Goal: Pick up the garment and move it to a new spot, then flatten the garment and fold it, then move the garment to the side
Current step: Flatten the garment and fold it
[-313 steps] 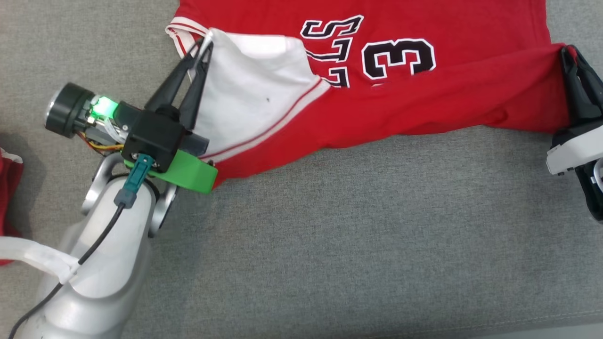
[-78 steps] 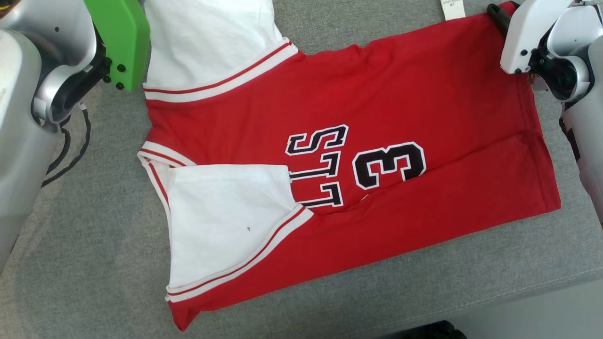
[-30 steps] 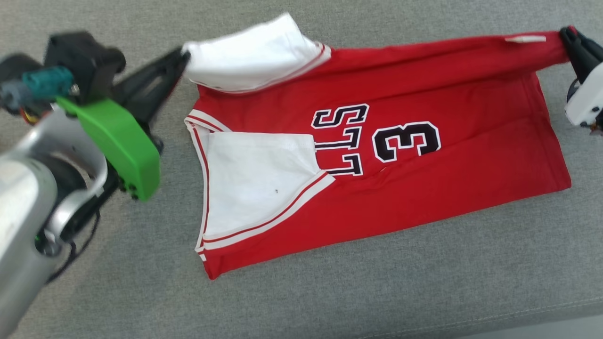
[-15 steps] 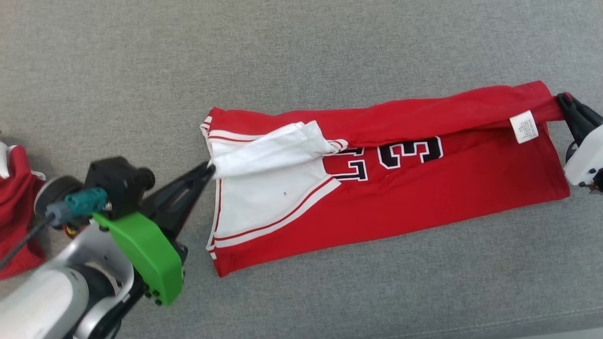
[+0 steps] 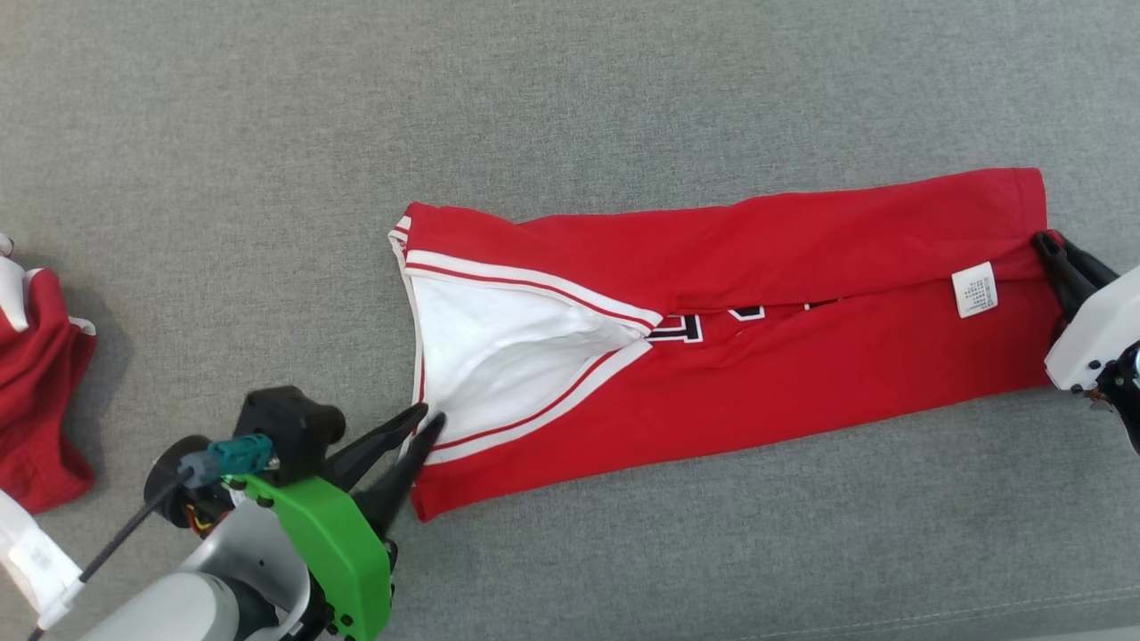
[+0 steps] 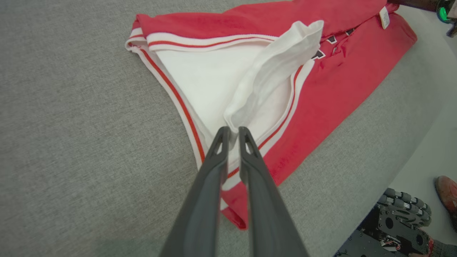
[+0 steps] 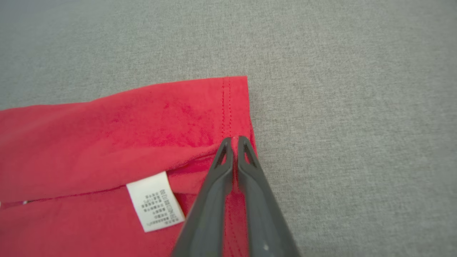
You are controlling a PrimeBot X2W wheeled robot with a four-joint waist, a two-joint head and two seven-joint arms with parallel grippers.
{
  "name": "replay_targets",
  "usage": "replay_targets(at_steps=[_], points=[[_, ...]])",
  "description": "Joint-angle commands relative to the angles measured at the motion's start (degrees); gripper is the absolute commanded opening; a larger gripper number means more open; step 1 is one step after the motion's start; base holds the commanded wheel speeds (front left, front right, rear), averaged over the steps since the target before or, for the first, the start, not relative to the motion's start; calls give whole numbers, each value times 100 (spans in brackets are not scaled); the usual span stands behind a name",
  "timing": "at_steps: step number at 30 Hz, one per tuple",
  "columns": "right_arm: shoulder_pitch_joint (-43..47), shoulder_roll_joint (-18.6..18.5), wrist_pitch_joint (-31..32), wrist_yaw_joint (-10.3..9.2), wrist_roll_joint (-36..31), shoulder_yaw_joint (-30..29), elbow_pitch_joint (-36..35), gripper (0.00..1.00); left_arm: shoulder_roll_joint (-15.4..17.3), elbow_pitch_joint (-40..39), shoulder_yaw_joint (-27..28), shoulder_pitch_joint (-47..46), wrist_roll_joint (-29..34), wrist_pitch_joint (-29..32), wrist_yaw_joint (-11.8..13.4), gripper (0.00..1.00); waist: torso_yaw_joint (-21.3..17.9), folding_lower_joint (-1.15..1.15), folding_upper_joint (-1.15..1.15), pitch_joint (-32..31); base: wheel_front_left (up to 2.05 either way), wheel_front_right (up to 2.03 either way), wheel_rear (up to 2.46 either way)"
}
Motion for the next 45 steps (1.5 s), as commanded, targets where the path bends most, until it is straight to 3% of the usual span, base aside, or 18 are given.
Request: replay_targets(at_steps=[1,5,16,20,25,28,35,45], points=[[86,25,-143,-11,-59,-77,58,100,-55,75,-5,83,75,-86,69,100,-17,0,0,-36,0,0,0],[252,200,-597,-10,-292,-138,18,100,-373,305,51,291,193,-600,300,100,-59,0,0,-197,0,0,0],[1182,690,-2140,-10,-833,-238,-535,100,-1542,1169,403,952,618,-2823,955,100,-28,0,0,-695,0,0,0],[1322,917,-2322,-11,-906,-299,-357,100,-1939,1527,590,1051,1002,-3058,1112,100,104,0,0,-852,0,0,0],[1286,1080,-2339,-10,-808,-684,165,100,-2404,1494,1054,1263,2056,-3086,1306,100,422,0,0,-1038,0,0,0],[1137,1090,-2223,-8,-807,-983,535,100,-2668,1478,1221,1457,2513,-3084,1285,100,611,0,0,-1131,0,0,0],[757,936,-1578,-9,-1023,-1436,1463,100,-3160,1569,1349,1792,3260,-3086,965,100,935,0,0,-1254,0,0,0],[393,896,-956,-9,-1205,-1556,2312,100,-3434,1655,1629,1927,3822,-3087,638,100,1109,0,0,-1207,0,0,0]])
